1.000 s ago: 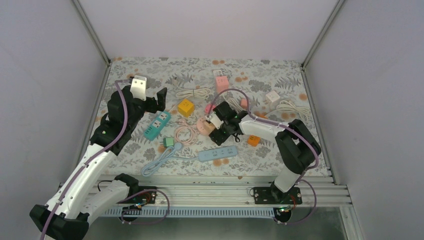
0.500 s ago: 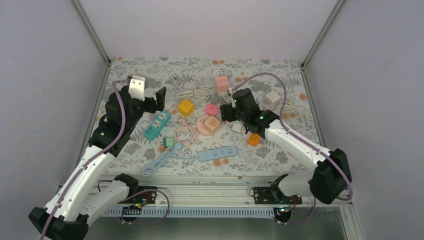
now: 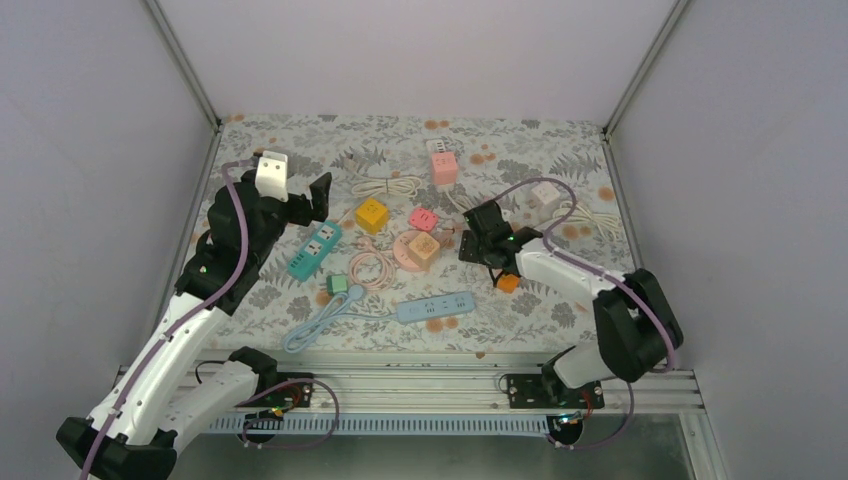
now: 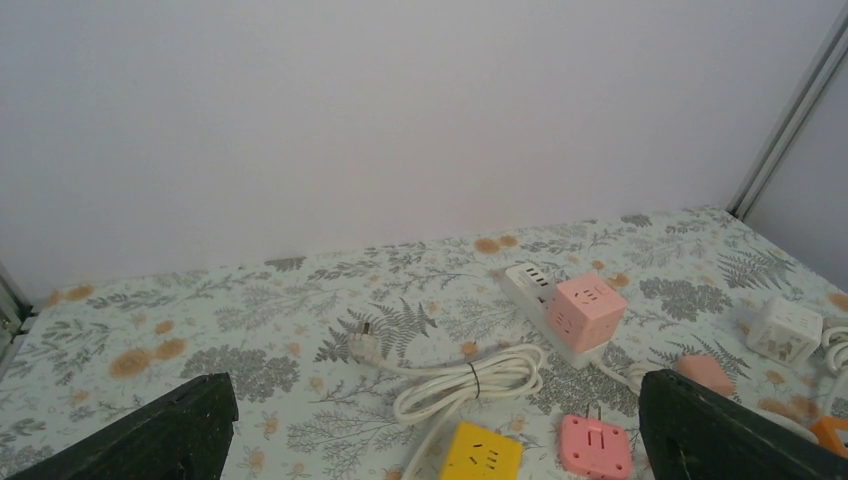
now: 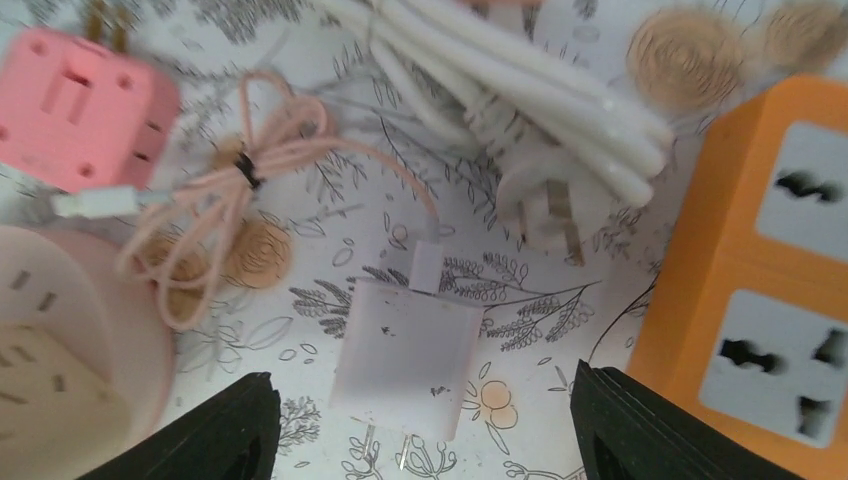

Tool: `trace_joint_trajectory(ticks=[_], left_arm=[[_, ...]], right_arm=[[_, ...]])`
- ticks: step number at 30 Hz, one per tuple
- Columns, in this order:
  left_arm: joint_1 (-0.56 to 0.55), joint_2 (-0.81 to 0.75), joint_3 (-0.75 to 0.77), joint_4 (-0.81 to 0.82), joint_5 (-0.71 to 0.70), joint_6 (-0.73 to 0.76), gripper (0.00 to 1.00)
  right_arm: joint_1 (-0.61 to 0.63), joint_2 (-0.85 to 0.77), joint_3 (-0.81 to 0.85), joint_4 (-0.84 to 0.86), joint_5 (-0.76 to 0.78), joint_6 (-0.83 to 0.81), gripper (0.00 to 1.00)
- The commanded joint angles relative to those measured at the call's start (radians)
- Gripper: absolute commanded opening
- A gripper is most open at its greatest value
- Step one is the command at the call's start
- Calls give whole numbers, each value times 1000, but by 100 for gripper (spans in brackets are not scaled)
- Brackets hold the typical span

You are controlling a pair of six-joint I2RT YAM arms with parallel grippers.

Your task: Insert the plug

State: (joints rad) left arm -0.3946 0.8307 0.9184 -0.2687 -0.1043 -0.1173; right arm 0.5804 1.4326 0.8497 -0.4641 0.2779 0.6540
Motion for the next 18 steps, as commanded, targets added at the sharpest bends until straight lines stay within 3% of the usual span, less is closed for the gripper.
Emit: trace_joint_trajectory(ticks=[1, 6, 18], left_arm=[[5, -16, 6, 13, 5, -3, 100], [5, -18, 4, 12, 4, -2, 100], [5, -18, -1, 10, -1, -4, 100]], right_arm=[[-9, 75, -7, 50, -27, 73, 78], [-17, 166, 24, 43, 9, 73, 79], [-57, 247, 38, 133, -74, 19, 54]])
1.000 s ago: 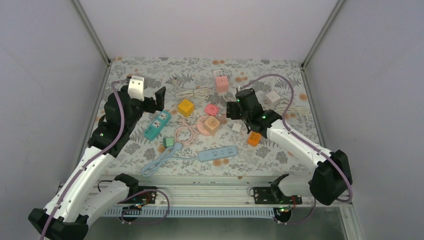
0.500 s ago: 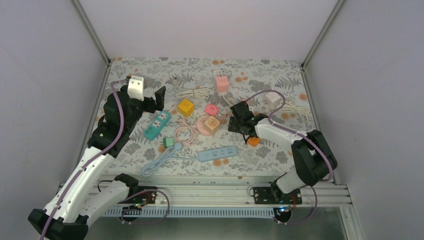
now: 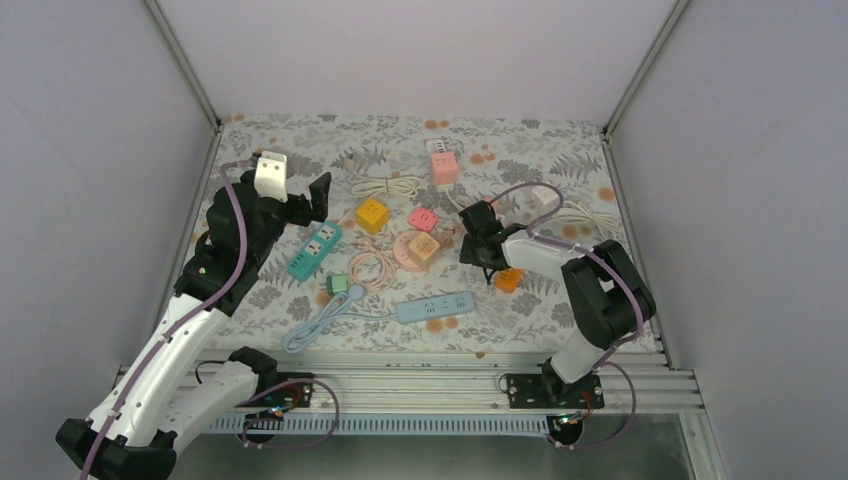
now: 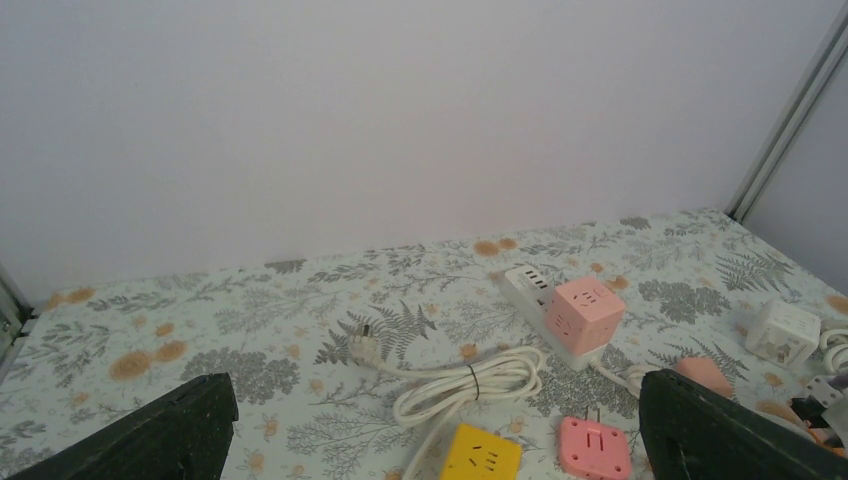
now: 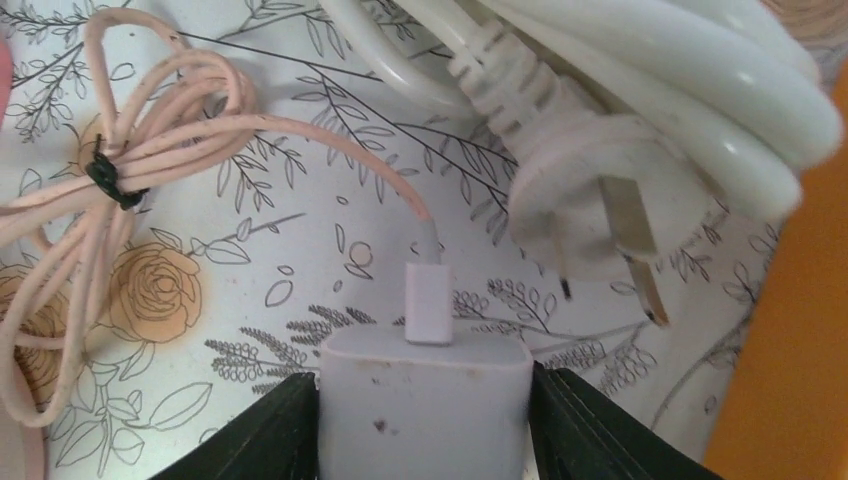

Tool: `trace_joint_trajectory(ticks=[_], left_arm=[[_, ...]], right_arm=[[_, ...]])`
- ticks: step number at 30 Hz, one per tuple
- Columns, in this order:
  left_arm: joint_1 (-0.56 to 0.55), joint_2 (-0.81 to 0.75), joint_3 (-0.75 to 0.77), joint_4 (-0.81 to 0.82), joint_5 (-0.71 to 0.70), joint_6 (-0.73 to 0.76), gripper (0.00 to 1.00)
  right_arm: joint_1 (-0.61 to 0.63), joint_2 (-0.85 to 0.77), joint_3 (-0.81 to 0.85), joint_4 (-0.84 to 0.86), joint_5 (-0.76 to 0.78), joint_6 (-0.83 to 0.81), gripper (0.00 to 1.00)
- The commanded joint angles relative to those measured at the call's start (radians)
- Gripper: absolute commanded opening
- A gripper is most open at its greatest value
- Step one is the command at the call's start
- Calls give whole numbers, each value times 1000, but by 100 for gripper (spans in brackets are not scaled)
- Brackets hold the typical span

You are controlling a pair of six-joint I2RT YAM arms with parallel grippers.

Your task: Insert the plug

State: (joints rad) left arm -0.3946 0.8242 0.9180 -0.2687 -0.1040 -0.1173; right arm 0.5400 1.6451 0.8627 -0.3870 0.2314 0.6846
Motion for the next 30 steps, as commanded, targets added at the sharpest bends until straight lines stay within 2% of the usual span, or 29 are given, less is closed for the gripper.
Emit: trace_joint_trajectory(ticks=[1, 4, 6, 14, 17, 19, 24, 30], left_arm=[[5, -10, -1, 11, -1, -4, 100], [5, -8, 2, 8, -2, -8, 100], [5, -5, 3, 5, -7, -10, 100], [5, 57, 19, -32, 87, -3, 100], [5, 66, 22, -25, 132, -15, 100], [6, 76, 28, -20, 162, -29, 100], [6, 101, 34, 18, 275, -93, 100], [6, 88, 19, 128, 442, -224, 100]], right_arm=[[-18, 48, 26, 62, -39, -18, 52], [-23, 63, 36, 62, -42, -28, 43], [-22, 49, 41, 68, -25, -41, 42], [-22, -181, 99, 144, 30, -197, 42], [-23, -233, 153, 180, 6, -279, 43], [-23, -244, 198, 193, -28, -332, 43], [-17, -232, 286, 254, -244, -468, 44], [34, -214, 305, 360, -475, -614, 45]])
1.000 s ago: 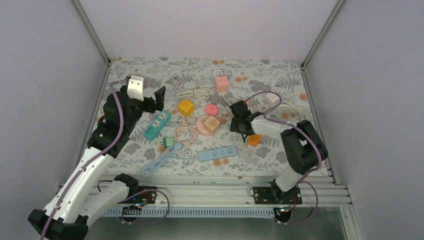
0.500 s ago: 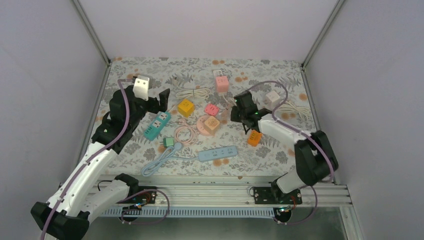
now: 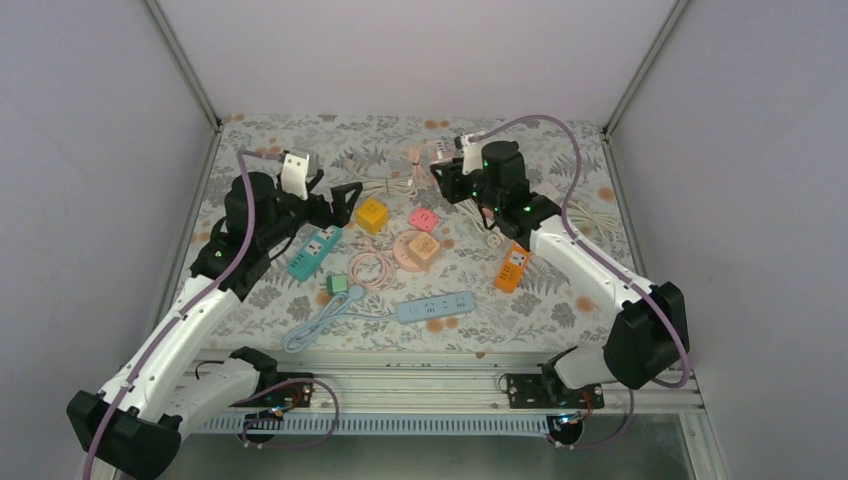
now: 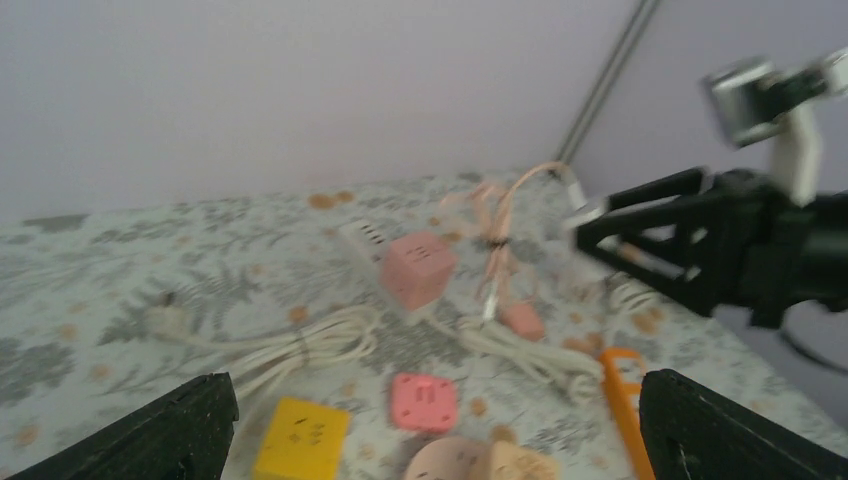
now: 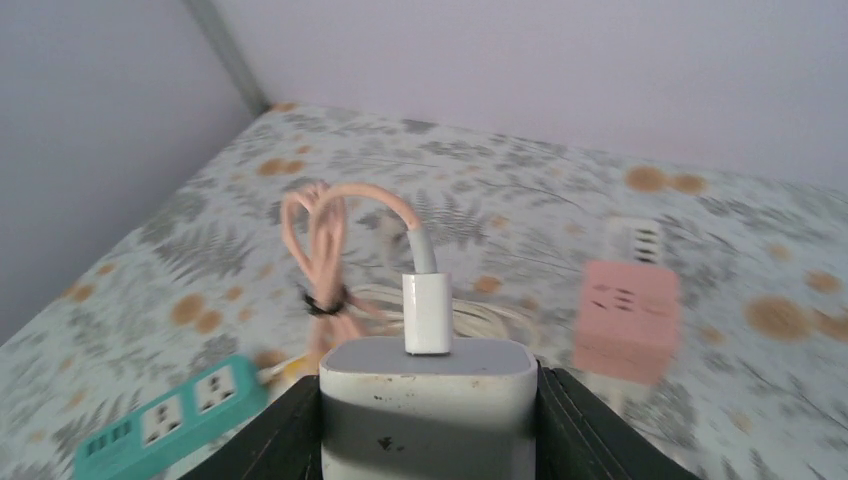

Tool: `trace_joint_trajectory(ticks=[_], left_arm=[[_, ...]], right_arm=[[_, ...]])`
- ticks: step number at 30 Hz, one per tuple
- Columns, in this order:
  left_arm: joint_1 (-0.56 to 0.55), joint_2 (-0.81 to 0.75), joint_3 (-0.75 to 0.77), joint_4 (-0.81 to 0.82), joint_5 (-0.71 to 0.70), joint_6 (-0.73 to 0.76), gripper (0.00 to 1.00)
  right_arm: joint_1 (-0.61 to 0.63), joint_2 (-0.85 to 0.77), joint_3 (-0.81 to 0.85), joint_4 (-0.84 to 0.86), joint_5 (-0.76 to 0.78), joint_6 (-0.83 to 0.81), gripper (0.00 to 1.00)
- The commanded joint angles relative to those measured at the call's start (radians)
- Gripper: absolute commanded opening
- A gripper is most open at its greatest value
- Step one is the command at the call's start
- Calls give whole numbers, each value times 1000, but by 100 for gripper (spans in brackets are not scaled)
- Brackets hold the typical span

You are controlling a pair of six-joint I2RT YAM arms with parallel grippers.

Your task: Insert the plug

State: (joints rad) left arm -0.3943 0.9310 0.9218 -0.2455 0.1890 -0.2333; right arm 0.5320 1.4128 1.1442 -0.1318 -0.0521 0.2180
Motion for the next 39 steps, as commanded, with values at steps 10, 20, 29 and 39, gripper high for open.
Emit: trace_joint_trajectory(ticks=[10, 20, 29, 39], left_arm=[[15, 61, 21, 162, 371, -311, 88], [49, 158, 77, 100, 558, -333, 61], [65, 202, 83, 56, 569, -347, 57], [70, 265, 108, 31, 566, -329, 68]], right_arm=[[162, 66, 5, 218, -306, -345, 45], [189, 39, -57, 303, -362, -508, 44], [194, 42, -58, 332, -365, -516, 43], [198, 31, -60, 321, -439, -542, 43]])
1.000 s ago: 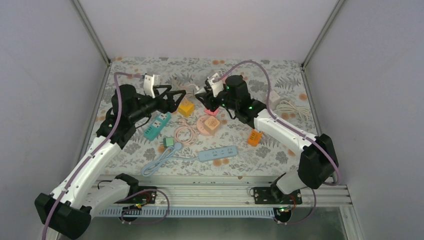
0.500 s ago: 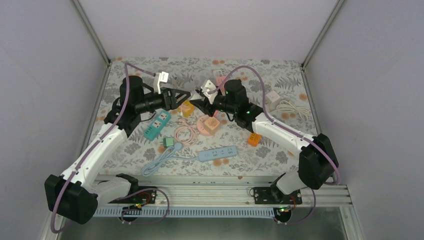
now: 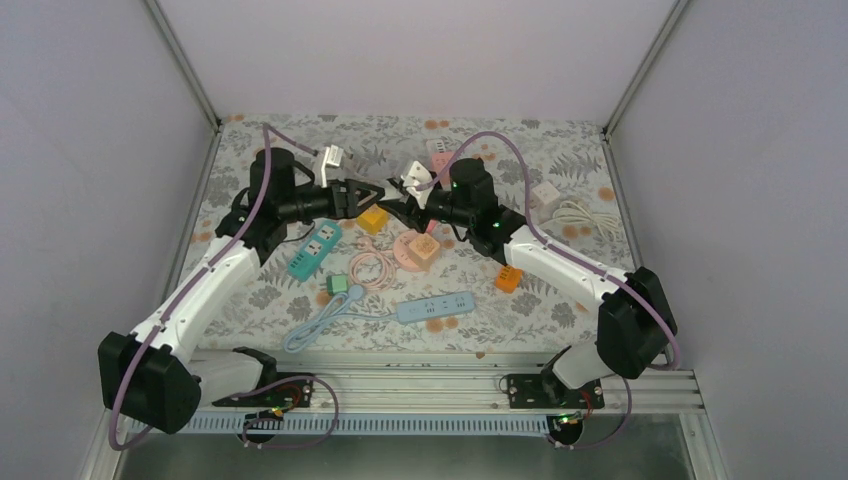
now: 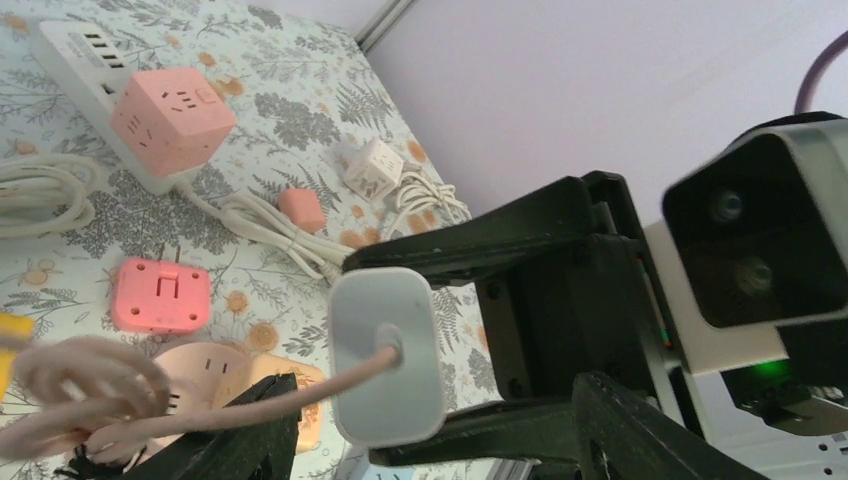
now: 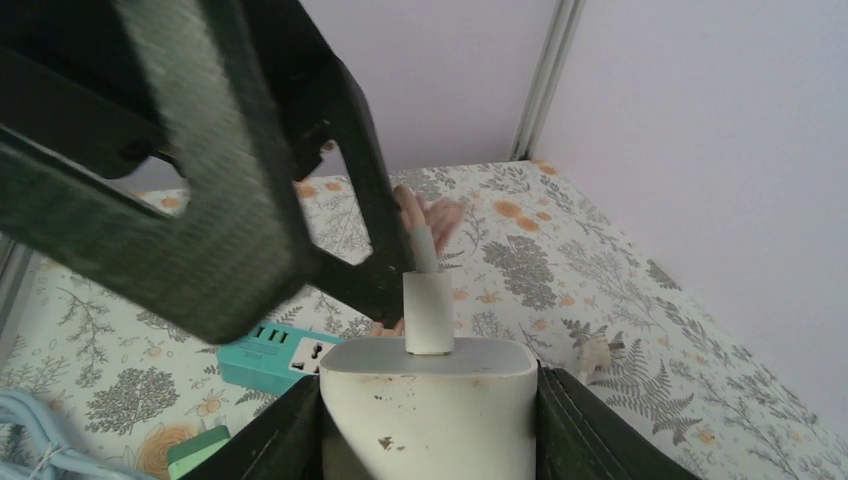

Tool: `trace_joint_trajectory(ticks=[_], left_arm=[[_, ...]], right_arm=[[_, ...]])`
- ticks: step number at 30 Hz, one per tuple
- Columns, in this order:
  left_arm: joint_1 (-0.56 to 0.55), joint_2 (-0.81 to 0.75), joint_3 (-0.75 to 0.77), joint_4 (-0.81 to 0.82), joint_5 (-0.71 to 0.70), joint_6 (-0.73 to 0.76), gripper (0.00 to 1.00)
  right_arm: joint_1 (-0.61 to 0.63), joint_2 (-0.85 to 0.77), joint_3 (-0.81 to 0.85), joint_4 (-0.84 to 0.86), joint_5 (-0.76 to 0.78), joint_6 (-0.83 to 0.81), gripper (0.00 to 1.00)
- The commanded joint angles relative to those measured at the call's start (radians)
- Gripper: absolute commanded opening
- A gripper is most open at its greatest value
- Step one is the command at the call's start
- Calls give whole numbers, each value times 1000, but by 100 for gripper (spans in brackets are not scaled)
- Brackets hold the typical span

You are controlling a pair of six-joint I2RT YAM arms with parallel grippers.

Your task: Insert the plug

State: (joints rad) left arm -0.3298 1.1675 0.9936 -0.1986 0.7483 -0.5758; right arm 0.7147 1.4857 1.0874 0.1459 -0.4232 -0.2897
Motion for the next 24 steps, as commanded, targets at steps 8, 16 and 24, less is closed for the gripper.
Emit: trace_joint_trajectory(ticks=[8, 16, 24], left_arm=[[4, 62, 31, 2, 88, 46, 58], [0, 79, 56, -53, 138, 150, 34], [-13, 89, 67, -66, 115, 209, 22]], right_arm=[[24, -28, 2, 25, -99, -60, 43], [29, -21, 6, -1, -68, -65, 43], [29, -18, 26, -42, -2, 2, 54]])
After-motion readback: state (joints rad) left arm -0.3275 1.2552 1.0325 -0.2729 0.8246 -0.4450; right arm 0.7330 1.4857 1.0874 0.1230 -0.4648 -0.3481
